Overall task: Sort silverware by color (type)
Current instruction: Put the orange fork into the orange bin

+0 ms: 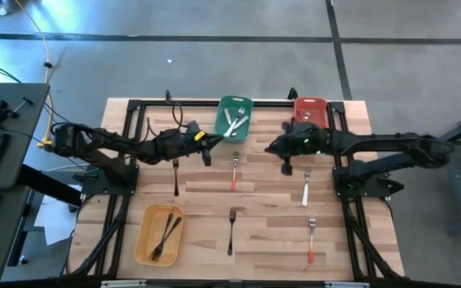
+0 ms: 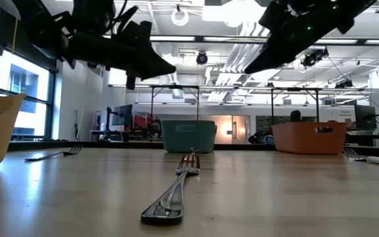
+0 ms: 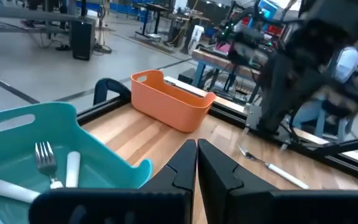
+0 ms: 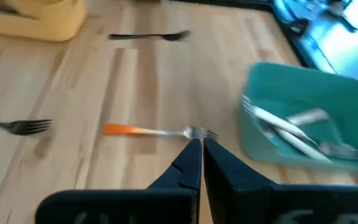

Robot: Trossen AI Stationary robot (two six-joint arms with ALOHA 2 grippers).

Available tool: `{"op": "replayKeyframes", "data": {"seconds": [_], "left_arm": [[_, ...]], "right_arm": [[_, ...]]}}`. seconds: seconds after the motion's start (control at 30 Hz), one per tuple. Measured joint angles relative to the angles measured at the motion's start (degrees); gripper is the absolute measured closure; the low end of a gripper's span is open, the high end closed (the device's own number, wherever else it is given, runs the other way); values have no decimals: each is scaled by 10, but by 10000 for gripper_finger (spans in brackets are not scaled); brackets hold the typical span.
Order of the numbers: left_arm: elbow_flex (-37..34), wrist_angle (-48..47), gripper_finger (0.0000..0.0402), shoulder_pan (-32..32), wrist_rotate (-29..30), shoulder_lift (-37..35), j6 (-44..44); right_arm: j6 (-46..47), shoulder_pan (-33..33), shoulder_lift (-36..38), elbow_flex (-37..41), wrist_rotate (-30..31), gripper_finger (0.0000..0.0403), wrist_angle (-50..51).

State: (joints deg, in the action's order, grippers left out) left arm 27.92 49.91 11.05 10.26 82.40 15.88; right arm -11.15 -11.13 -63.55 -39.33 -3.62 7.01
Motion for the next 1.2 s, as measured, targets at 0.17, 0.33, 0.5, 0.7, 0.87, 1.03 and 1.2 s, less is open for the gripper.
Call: {"op": "replayKeyframes", "data": {"seconds": [0.17, 0.33, 0.5, 0.7, 0.87, 1.03, 1.2], "left_arm": [[-7, 1, 394, 0, 0, -3, 5], [-7, 1, 394, 0, 0, -3, 5], [-7, -2, 394, 0, 0, -3, 5], [-8, -8, 394, 0, 0, -3, 4], [-8, -16, 394, 0, 0, -3, 2], [-9, -24, 394, 0, 0, -2, 0], [-9, -25, 394, 0, 0, -2, 0]], "right_arm": [[-33, 44, -88, 0, 0, 374, -53], [-78, 68, -165, -10, 24, 308, -88], [-133, 72, -250, -59, 45, 264, -90], [-217, 62, -358, -143, 45, 258, -26], [-252, 55, -432, -235, 45, 258, 59], [-281, 48, -489, -315, 42, 258, 131], [-309, 39, -527, -357, 26, 258, 162]]}}
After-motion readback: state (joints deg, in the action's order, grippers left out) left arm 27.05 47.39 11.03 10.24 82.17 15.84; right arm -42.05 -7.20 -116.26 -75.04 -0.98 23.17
